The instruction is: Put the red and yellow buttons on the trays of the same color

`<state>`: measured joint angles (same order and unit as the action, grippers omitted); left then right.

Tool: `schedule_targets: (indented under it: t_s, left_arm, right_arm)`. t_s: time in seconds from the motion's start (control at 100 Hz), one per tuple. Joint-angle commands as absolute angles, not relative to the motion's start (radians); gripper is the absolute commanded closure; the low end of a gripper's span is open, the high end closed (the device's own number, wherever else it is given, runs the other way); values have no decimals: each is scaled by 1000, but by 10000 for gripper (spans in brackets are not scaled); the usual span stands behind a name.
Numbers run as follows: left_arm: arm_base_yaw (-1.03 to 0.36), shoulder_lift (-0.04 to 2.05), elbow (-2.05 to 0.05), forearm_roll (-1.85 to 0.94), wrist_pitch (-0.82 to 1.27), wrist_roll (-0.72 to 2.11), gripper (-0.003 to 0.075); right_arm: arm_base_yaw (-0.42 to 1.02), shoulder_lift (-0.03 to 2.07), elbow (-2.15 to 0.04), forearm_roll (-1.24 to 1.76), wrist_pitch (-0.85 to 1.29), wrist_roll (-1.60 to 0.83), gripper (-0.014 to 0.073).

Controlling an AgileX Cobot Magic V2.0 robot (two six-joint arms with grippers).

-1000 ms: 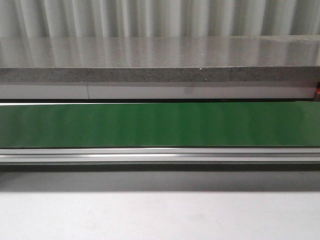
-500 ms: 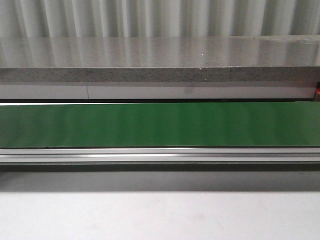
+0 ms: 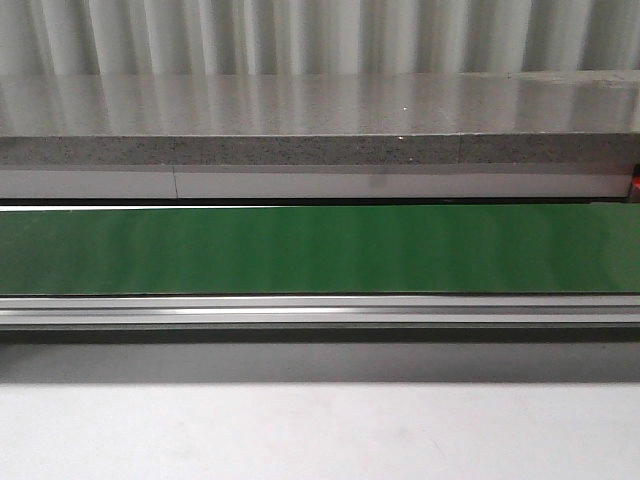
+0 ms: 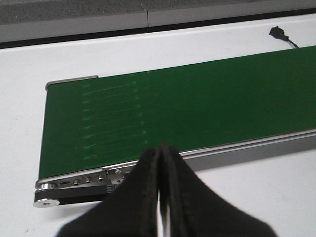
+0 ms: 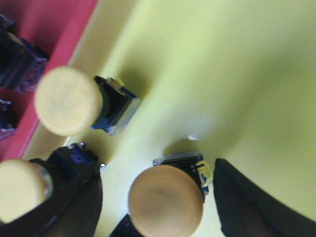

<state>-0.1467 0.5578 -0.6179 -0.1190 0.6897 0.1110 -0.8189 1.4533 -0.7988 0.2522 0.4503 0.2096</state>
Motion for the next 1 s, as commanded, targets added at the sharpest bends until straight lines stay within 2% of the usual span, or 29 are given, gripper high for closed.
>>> schedule_targets:
  t_s: [0.0,0.24,0.46,0.53,0.72,0.79,0.84,0.99]
  left_arm:
    - [-153,560,-644,-127,622,113,740]
    - [-153,560,-644,-127,622,113,740]
    - [-153,560,-644,-127,622,113,740]
    - [-153,560,-644,-127,622,113,740]
    - [-153,560,-644,-127,622,113,740]
    - [-153,560,-644,-127,622,113,740]
    - [-153,560,-644,-127,622,113,740]
    - [-153,560,-644,-127,622,113,740]
  right_arm:
    - [-823,1375,-817,240,433,202,104]
    - [-771,1245,-817,239,481,177,104]
    - [-571,1170,-817,236,523,96,122]
    - [-496,1151,-817,233,532,81,194]
    - [-312,1103,-817,223,572,55,526]
    - [-244,1083,-817,211,572,54,620]
    - [-201,1069,-817,200,575,53,667]
    - [-105,1028,-817,189,612,52,661]
